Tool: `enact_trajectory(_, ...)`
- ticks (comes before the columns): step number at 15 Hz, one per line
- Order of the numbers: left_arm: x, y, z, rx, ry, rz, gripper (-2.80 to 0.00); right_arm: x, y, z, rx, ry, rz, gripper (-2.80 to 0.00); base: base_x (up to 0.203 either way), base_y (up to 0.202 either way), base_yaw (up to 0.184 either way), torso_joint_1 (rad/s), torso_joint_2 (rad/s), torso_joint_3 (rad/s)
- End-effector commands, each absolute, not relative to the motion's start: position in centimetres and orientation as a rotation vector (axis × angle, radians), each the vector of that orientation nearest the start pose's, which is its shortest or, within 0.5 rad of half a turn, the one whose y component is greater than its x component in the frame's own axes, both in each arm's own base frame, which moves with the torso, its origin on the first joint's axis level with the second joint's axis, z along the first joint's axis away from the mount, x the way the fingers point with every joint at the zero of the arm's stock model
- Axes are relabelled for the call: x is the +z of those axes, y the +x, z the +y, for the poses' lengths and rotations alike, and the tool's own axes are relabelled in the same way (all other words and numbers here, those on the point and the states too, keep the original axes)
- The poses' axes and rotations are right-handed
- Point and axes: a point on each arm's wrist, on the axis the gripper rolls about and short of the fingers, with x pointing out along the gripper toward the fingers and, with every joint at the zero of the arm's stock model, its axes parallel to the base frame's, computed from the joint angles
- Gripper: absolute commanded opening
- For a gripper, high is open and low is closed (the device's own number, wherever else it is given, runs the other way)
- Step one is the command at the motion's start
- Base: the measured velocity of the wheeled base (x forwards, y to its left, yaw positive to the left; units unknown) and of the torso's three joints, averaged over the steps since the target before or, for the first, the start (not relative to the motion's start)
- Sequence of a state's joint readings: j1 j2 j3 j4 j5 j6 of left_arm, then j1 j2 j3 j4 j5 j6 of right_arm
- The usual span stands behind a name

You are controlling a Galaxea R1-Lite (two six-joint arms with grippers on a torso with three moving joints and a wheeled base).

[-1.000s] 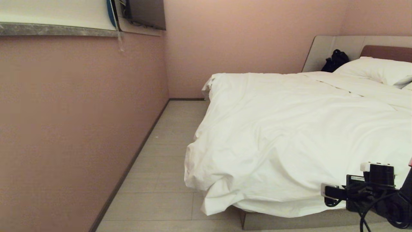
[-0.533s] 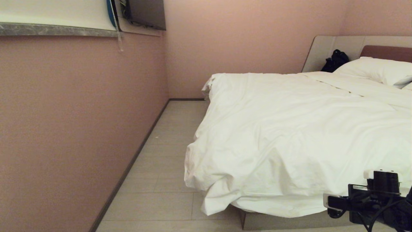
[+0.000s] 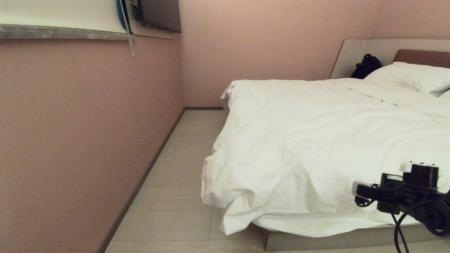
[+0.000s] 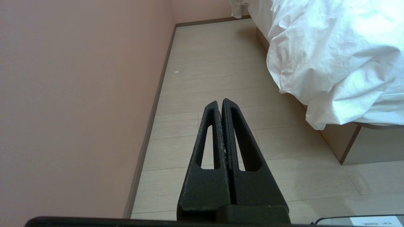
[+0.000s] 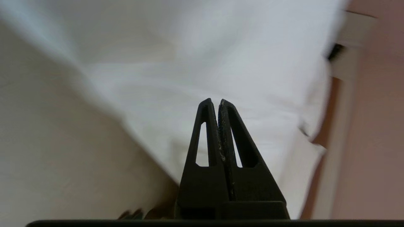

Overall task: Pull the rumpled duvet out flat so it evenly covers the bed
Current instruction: Flatten the corners of the folded blanket

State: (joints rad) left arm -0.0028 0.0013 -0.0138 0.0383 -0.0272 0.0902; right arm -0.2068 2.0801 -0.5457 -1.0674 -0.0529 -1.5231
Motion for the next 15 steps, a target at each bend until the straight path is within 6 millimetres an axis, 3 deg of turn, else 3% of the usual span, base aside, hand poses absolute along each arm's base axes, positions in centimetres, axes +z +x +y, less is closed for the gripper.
enact_trajectory(1, 7.5, -2.4, -0.1, -0.03, 0.09, 0.025, -2.8, 6.5, 33.2, -7.1, 0.056, -1.457, 0.485, -2.8, 0.0, 0.0, 0.0, 0.0, 0.0, 0.0)
enact_trajectory(4, 7.5, -2.4, -0.1, -0.03, 0.09, 0.025, -2.8, 8.8, 35.5, -7.1, -0.035, -1.463, 0.458, -2.8, 0.0, 0.0, 0.0, 0.0, 0.0, 0.0)
enact_trajectory(7, 7.5, -2.4, -0.1, -0.032, 0.09, 0.025, -2.8, 9.5, 37.9, -7.1, -0.094, -1.457, 0.432, -2.8, 0.0, 0.0, 0.0, 0.0, 0.0, 0.0)
enact_trajectory(11, 7.5, -2.4, -0.1, -0.031, 0.09, 0.025, -2.8, 7.7, 41.3, -7.6, -0.173, -1.456, 0.493, -2.8, 0.0, 0.0, 0.0, 0.0, 0.0, 0.0)
enact_trajectory(15, 7.5, -2.4, -0.1, -0.03, 0.09, 0.025, -2.8, 5.9, 40.5, -7.6, -0.078, -1.452, 0.617, -2.8, 0.0, 0.0, 0.0, 0.0, 0.0, 0.0)
